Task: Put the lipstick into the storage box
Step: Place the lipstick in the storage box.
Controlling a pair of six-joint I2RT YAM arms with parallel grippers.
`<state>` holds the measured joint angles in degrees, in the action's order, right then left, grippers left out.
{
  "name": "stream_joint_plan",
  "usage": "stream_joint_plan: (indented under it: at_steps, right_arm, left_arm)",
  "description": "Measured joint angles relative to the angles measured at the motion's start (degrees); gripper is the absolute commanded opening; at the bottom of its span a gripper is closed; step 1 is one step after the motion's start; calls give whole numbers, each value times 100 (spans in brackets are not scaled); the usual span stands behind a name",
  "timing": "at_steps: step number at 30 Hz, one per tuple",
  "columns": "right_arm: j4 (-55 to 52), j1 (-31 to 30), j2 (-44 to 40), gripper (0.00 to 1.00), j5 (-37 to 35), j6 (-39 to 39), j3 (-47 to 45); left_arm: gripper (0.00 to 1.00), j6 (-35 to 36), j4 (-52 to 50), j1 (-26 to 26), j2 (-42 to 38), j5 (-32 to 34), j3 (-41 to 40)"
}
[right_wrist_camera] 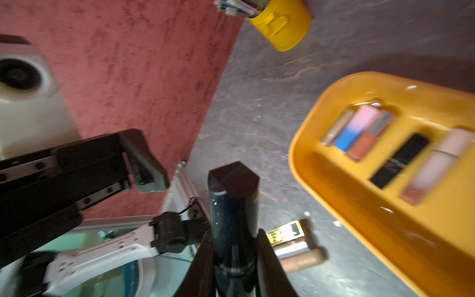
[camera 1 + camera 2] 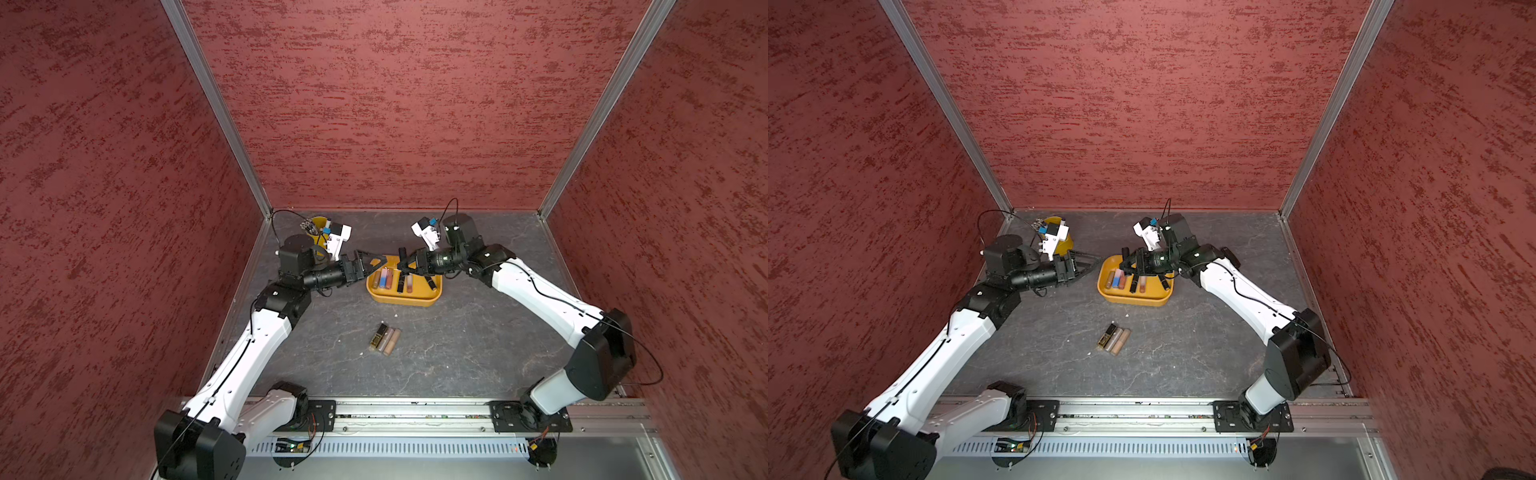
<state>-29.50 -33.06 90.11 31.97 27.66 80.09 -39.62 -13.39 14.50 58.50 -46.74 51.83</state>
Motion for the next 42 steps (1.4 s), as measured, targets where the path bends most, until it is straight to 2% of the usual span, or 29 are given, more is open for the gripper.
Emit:
stream_joint_plan:
  at_steps: [6, 12, 16, 24, 42]
  right_arm:
    - [-1174, 15, 374, 12, -1690, -570, 584]
    - [-1657, 15, 1054, 12, -2391, -772, 728]
    - [-1665, 44, 1499, 12, -2376, -772, 728]
    - [-1482, 188, 2212, 12, -1950, -619, 739]
    - [-1019, 507, 3062, 13, -1307, -337, 1040]
  left_arm:
    - [100, 431, -817, -4, -407, 730, -313]
    - [100, 673, -1220, 66, -372, 1351, -634]
    - [100, 811, -1375, 238, -372, 1781, -977]
    - [100, 1154, -1873, 310, 122, 2269, -994]
    - [100, 1276, -1904, 483, 531, 2214, -994]
